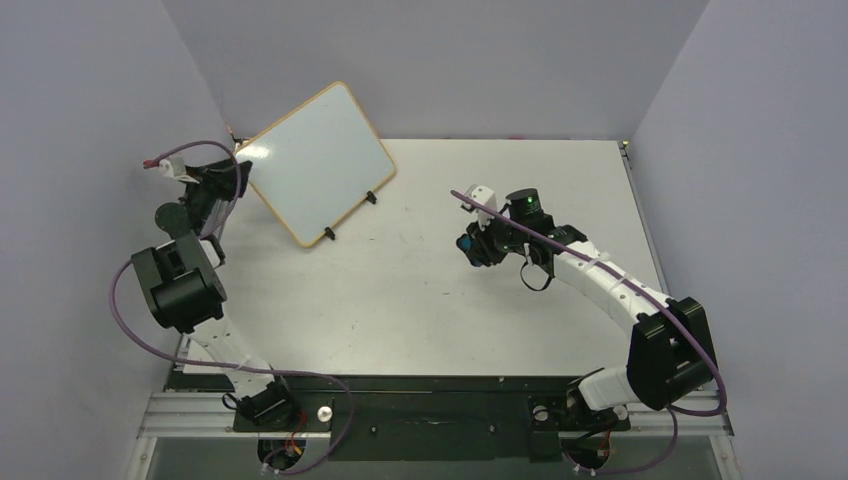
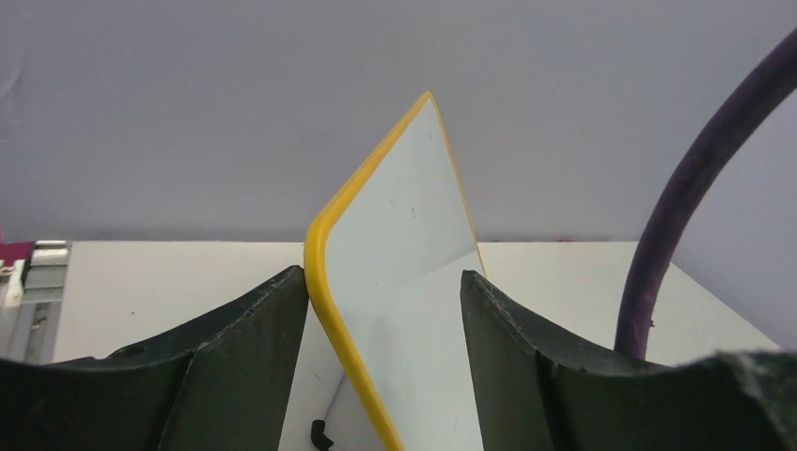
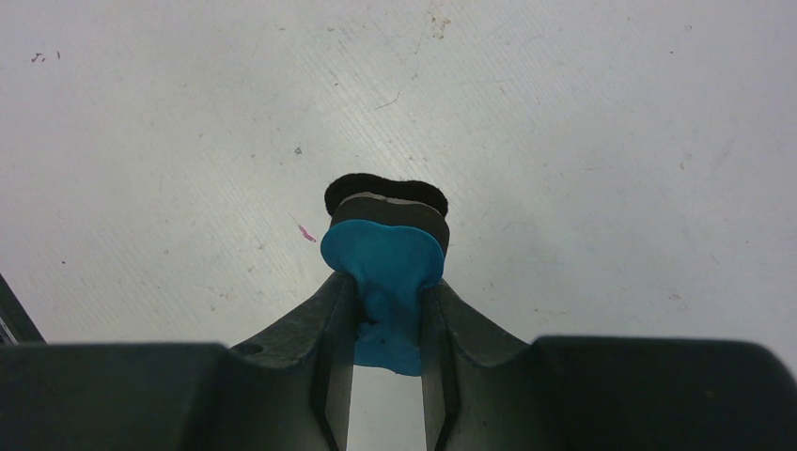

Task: Erase the whiteboard
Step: Place the whiteboard eraser at the center of the board.

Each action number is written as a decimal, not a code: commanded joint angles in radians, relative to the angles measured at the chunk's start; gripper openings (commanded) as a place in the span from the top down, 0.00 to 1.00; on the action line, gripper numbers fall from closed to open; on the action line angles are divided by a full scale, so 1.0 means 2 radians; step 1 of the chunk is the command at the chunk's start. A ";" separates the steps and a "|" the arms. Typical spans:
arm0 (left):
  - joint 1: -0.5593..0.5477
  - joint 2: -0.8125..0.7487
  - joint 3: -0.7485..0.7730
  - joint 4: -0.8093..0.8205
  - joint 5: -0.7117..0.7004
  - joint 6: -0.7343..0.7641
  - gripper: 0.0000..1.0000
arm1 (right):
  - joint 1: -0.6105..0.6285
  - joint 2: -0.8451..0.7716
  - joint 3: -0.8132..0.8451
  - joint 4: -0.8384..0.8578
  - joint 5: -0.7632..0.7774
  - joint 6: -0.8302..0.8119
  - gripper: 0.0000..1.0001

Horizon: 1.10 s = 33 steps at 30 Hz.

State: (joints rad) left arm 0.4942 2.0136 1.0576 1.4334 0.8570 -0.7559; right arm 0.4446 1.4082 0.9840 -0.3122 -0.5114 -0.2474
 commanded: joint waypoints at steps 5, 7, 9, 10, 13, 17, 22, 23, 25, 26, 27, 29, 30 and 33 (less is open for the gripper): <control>0.057 -0.143 -0.097 -0.107 -0.139 0.041 0.41 | -0.029 -0.006 0.023 -0.002 0.007 -0.013 1.00; 0.056 -0.152 -0.107 -0.109 -0.141 0.041 0.41 | -0.038 -0.009 0.022 -0.003 0.005 -0.012 1.00; 0.056 -0.165 -0.123 -0.090 -0.150 0.029 0.41 | -0.049 -0.012 0.021 -0.003 0.002 -0.010 1.00; 0.056 -0.172 -0.128 -0.084 -0.154 0.025 0.41 | -0.052 -0.012 0.020 -0.002 0.001 -0.010 1.00; 0.055 -0.227 -0.167 -0.077 -0.183 -0.004 0.41 | -0.057 -0.009 0.020 -0.004 -0.005 -0.010 1.00; 0.035 -0.328 -0.218 -0.158 -0.205 -0.031 0.40 | -0.057 0.007 0.030 -0.021 0.008 -0.017 1.00; -0.076 -0.449 -0.217 -0.429 -0.216 0.042 0.40 | -0.071 0.009 0.040 -0.027 0.058 -0.021 1.00; -0.092 -0.473 -0.215 -0.458 -0.215 0.051 0.40 | -0.074 0.009 0.042 -0.029 0.068 -0.022 1.00; -0.132 -0.505 -0.213 -0.526 -0.199 0.067 0.40 | -0.085 0.010 0.045 -0.034 0.099 -0.026 1.00; -0.136 -0.526 -0.213 -0.570 -0.188 0.074 0.40 | -0.091 0.011 0.045 -0.035 0.123 -0.027 1.00; -0.140 -0.536 -0.214 -0.591 -0.184 0.075 0.40 | -0.096 0.012 0.046 -0.037 0.151 -0.032 1.00; -0.141 -0.567 -0.223 -0.632 -0.164 0.076 0.39 | -0.101 0.015 0.046 -0.038 0.181 -0.042 1.00; -0.141 -0.588 -0.233 -0.646 -0.152 0.075 0.39 | -0.106 0.018 0.046 -0.038 0.215 -0.046 1.00; -0.148 -0.621 -0.260 -0.646 -0.138 0.056 0.39 | -0.122 0.034 0.050 -0.046 0.273 -0.059 1.00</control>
State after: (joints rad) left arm 0.2119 0.8570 0.5884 0.2867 0.5110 -0.6422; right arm 0.2352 1.4403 1.0389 -0.3901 -0.1833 -0.3199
